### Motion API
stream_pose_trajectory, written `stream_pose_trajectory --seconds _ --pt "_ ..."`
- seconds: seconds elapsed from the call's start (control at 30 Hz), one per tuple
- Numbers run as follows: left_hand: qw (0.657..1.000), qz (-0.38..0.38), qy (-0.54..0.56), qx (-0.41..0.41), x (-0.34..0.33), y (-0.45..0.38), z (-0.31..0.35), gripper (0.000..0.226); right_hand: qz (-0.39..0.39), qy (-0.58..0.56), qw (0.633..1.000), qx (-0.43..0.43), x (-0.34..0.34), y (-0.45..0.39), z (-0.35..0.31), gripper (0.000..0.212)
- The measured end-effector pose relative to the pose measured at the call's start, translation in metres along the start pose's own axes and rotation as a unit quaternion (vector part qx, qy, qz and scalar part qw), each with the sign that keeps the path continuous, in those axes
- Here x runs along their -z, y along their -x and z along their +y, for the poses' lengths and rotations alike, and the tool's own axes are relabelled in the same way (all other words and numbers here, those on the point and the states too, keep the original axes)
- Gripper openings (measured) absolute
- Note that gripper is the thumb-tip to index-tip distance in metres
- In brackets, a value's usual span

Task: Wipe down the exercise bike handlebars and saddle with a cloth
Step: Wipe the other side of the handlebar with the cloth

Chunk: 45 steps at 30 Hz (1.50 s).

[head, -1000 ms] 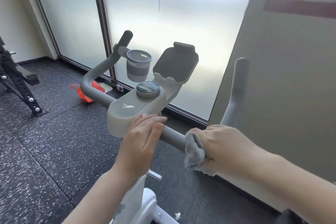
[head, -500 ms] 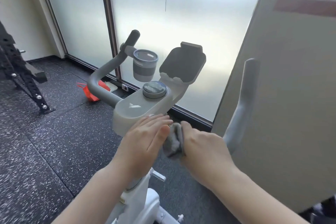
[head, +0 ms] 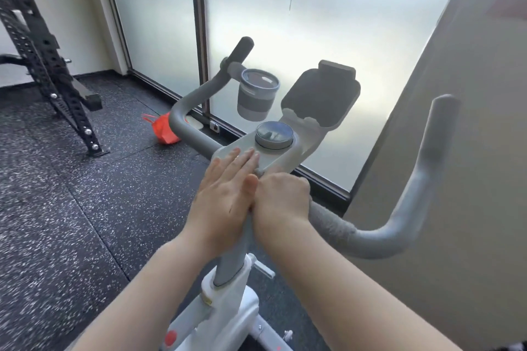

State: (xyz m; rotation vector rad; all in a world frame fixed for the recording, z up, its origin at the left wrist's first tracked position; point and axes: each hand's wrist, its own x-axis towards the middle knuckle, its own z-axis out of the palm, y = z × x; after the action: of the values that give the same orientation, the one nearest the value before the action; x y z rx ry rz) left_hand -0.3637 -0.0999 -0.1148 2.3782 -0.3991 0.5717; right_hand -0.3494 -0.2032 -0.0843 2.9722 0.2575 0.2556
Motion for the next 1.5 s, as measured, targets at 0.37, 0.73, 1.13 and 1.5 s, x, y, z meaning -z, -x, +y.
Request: stream_pose_trajectory --seconds 0.37,0.73,1.13,1.5 --pt "1.0 -0.001 -0.015 0.025 -0.004 0.006 0.006 0.094 -0.026 0.048 0.999 0.003 0.017 0.076 0.068 0.046" --pt "0.995 0.063 -0.042 0.059 -0.026 0.009 0.031 0.075 0.069 -0.087 0.994 0.019 0.007 0.029 0.027 0.019" --pt "0.996 0.008 0.084 -0.019 -0.051 0.013 0.095 0.051 0.124 -0.05 0.95 0.283 -0.008 0.088 0.18 0.024" --pt "0.999 -0.01 0.053 -0.004 -0.056 0.005 0.111 0.059 0.278 -0.168 0.94 0.107 -0.03 0.109 0.133 0.093"
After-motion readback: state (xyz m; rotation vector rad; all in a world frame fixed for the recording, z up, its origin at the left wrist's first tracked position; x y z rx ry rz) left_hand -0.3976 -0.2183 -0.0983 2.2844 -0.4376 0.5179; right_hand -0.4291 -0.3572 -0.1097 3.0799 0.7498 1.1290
